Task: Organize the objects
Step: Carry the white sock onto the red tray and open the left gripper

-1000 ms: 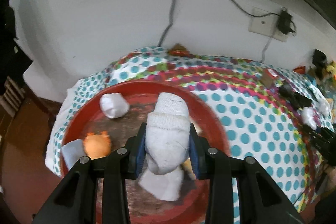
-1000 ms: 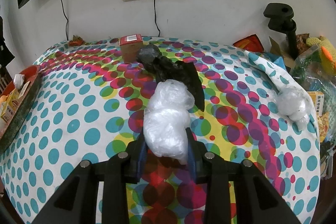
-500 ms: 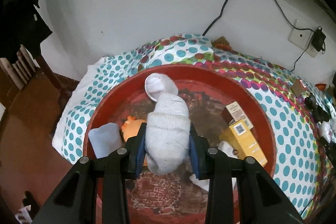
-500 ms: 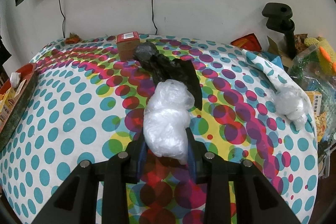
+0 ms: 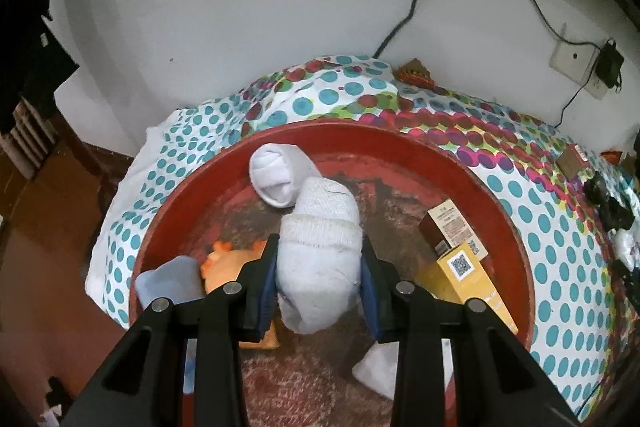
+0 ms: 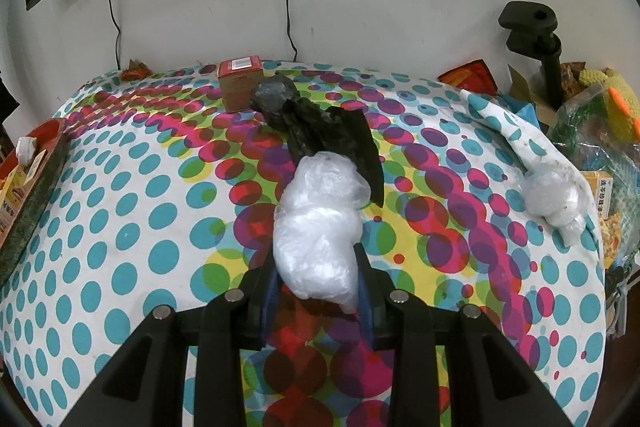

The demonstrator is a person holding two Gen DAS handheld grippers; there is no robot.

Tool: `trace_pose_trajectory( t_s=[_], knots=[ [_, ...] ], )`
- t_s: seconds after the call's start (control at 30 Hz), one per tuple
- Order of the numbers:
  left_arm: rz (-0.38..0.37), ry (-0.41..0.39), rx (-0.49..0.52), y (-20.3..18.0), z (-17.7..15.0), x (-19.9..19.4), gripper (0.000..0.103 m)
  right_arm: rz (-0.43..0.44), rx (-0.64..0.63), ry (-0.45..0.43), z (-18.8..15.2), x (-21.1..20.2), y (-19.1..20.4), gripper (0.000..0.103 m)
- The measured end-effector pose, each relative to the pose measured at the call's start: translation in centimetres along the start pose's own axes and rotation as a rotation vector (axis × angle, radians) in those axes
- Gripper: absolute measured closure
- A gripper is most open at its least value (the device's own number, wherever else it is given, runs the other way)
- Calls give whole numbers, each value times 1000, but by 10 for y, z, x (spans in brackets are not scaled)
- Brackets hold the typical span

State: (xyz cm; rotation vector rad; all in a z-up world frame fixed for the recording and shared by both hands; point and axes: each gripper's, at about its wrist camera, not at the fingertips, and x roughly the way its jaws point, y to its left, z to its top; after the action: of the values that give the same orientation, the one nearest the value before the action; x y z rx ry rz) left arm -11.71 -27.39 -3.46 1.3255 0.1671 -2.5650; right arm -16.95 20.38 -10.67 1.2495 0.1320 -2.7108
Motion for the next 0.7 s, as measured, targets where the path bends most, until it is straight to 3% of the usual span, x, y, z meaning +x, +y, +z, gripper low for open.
trace_pose_trajectory(
  t_s=[0.47,0.7],
  knots=[
    [-14,84,15,-9,-9,37,68,-6,-4,18,2,2,0,70],
    [5,82,24,-7,-9,37,66,-16,-12,23,2,3,2,70]
  ],
)
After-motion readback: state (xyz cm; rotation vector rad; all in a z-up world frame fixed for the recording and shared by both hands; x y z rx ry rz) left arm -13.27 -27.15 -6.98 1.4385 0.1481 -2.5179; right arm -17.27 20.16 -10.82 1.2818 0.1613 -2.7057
